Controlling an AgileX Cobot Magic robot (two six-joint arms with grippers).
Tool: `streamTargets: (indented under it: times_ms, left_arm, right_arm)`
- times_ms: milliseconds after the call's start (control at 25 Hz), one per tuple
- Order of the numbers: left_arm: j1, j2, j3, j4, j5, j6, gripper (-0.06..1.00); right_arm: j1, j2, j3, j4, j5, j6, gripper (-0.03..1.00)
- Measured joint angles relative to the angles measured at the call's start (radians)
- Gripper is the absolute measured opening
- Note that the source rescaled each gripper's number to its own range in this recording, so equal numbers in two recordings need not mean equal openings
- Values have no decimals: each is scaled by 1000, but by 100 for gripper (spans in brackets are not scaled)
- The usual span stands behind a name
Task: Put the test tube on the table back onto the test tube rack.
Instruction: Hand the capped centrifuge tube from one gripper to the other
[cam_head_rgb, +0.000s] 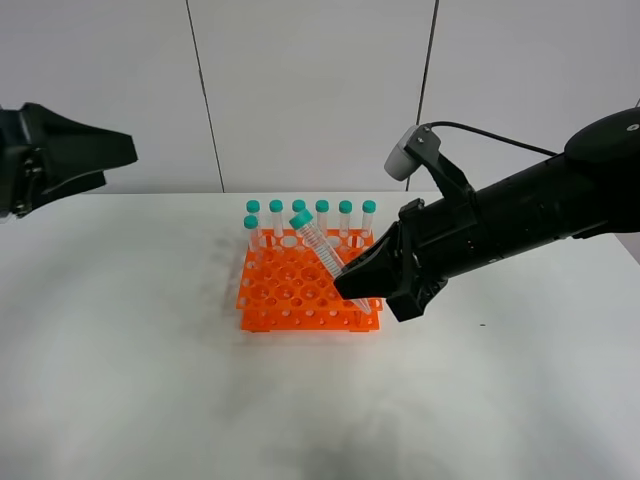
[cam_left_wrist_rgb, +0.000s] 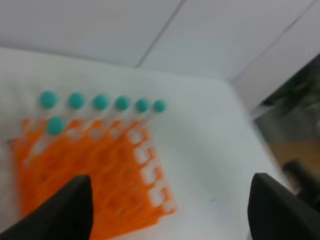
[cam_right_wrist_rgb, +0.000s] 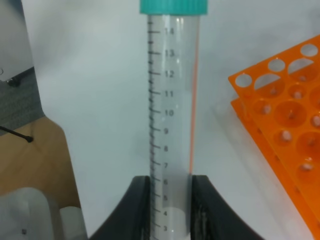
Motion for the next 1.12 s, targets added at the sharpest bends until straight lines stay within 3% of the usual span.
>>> streamTargets:
  times_ms: [120, 360, 520, 680, 1120]
  left_arm:
    - [-40, 107, 0, -193, 17, 161, 100]
    - [-259, 269, 0, -393, -39, 322, 100]
    - [-384, 358, -13, -413, -79, 369, 100]
    - [-455, 424, -62, -418, -93, 374, 100]
    - [-484, 448, -107, -424, -100, 375, 100]
  right_arm:
    - [0, 0, 0, 0, 0, -1, 2]
    - [0, 0, 0, 0, 0, -3, 2]
    - [0, 0, 0, 0, 0, -3, 2]
    - [0, 0, 0, 0, 7, -3, 2]
    - [0, 0, 0, 2, 10, -3, 2]
